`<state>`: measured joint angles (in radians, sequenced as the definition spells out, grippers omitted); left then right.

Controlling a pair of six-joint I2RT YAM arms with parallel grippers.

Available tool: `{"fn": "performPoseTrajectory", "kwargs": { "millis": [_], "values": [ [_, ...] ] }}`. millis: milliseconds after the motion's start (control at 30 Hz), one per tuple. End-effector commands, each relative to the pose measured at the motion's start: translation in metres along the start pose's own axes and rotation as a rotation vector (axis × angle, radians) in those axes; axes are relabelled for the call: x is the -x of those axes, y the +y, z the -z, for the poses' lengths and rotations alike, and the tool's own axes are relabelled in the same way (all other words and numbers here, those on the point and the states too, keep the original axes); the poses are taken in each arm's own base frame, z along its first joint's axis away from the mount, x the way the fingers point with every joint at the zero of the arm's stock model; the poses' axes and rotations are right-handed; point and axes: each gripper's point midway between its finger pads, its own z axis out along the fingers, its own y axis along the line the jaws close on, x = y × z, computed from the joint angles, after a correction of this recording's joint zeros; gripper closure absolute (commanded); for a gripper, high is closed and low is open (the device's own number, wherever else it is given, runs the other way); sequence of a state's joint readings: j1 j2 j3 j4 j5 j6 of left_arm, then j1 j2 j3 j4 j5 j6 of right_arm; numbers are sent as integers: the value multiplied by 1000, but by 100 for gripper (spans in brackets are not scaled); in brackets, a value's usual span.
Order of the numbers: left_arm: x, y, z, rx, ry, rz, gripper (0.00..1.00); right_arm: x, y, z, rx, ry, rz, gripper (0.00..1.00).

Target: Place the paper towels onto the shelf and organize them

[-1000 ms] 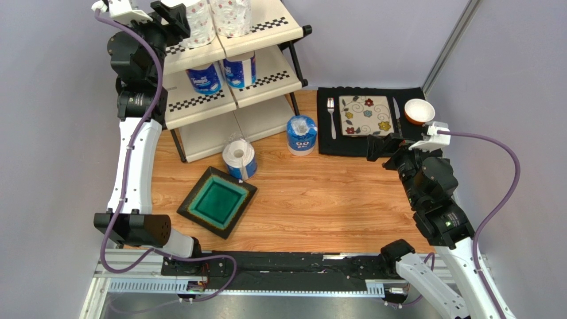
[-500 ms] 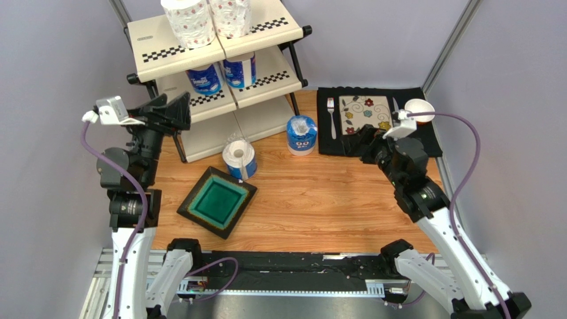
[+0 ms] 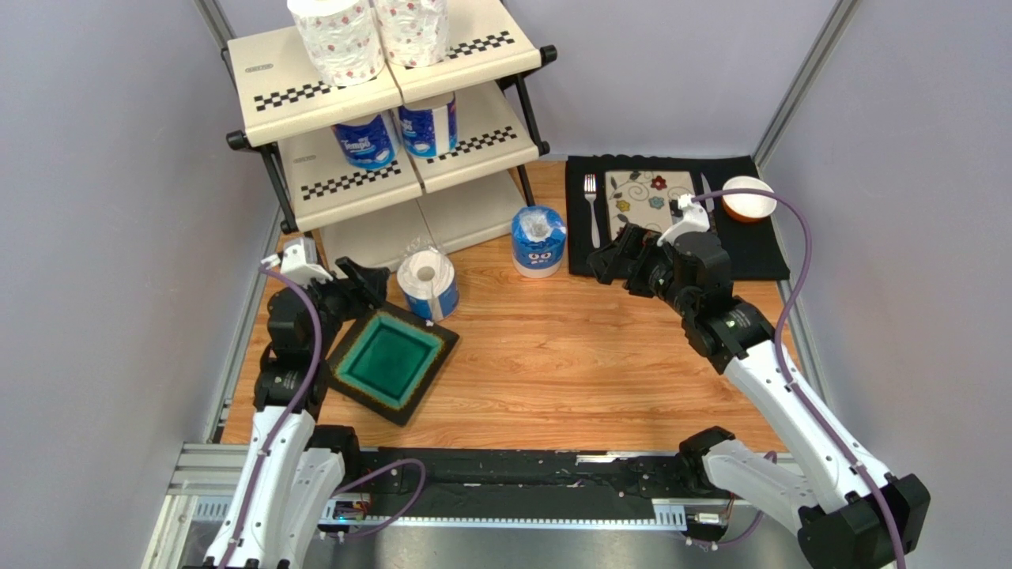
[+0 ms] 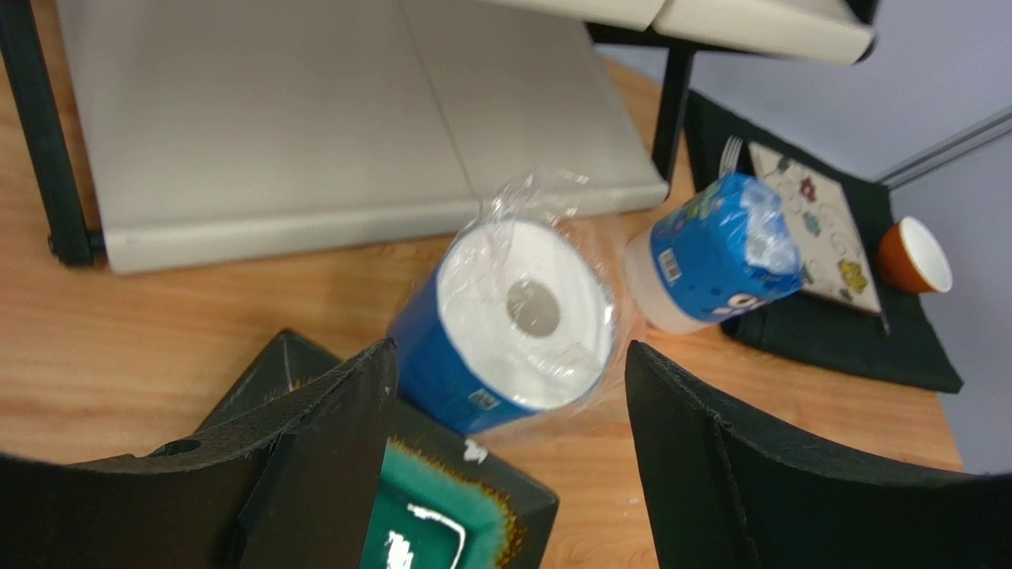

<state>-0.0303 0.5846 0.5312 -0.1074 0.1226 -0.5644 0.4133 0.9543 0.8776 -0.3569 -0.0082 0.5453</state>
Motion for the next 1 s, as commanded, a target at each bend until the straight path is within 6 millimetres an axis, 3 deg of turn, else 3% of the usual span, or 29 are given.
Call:
{"fn": "performPoseTrajectory", "kwargs": {
  "millis": [0, 133, 400, 633, 967],
  "values": [
    [-12, 9, -7, 3, -5, 22, 22, 4, 1, 6, 15, -36, -2, 6],
    [-32, 17, -16, 5, 31, 43, 23, 4, 1, 6, 14, -36, 14, 6],
    [-41, 17, -33, -9, 64, 54, 23, 4, -7, 4, -23, -47, 26, 5],
    [-34, 12, -50, -24, 66, 27, 24, 8, -11, 7, -39, -63, 57, 4],
    [-41, 9, -68, -37, 97, -9, 24, 13, -15, 8, -60, -79, 96, 4]
  ]
}}
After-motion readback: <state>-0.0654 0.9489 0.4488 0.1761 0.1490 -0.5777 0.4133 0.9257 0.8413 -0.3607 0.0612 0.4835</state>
